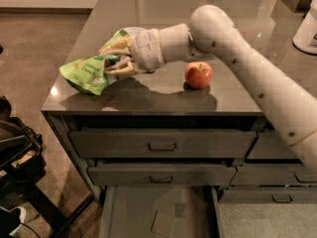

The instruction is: Pick green rice chip bag from bottom drawer and place on counter

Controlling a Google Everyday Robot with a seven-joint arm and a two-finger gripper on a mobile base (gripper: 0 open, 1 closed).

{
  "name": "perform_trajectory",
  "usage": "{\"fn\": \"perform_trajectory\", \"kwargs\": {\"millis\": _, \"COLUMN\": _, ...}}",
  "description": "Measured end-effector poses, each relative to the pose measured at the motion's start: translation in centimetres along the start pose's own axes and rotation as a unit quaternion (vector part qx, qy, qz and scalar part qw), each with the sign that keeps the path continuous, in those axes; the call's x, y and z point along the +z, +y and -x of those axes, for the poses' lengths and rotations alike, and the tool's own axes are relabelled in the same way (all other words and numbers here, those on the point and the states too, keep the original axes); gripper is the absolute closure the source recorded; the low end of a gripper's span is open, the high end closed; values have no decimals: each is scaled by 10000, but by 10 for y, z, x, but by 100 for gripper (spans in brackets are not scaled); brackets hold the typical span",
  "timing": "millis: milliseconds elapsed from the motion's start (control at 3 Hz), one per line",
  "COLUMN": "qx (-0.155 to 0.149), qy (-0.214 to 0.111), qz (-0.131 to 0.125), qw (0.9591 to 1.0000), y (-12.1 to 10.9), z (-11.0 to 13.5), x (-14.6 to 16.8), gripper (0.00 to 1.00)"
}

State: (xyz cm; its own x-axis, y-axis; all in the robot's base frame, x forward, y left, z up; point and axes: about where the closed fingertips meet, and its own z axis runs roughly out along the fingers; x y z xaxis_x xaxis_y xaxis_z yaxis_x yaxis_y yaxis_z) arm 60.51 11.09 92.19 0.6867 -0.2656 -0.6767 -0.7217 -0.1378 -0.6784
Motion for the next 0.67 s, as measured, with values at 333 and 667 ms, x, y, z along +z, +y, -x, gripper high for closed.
{"fn": "perform_trajectory", "kwargs": {"millis": 333, "qx": -31, "qy": -70, "qz": 47, "qw": 10000, "y": -1, "z": 6, "x": 9, "gripper": 81}}
{"fn": "perform_trajectory", "kwargs": {"millis": 667, "qx": -27, "qy": -65, "qz": 44, "qw": 10000, "y": -1, "z": 6, "x": 9, "gripper": 58}}
